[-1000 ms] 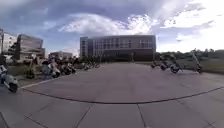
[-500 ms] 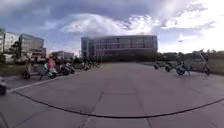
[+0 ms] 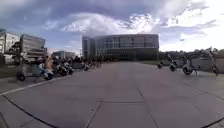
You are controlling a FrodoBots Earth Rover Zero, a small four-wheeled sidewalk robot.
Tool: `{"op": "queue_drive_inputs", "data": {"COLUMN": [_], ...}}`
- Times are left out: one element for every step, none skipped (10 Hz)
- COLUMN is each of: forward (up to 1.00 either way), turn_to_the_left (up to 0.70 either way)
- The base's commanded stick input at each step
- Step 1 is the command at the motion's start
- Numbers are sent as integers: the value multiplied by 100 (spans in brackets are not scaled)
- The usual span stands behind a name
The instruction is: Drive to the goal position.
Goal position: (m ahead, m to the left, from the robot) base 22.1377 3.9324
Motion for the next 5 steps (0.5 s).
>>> {"op": "queue_drive_inputs", "data": {"forward": [70,70,70,70,70], "turn_to_the_left": [0,1,2,0,-1]}}
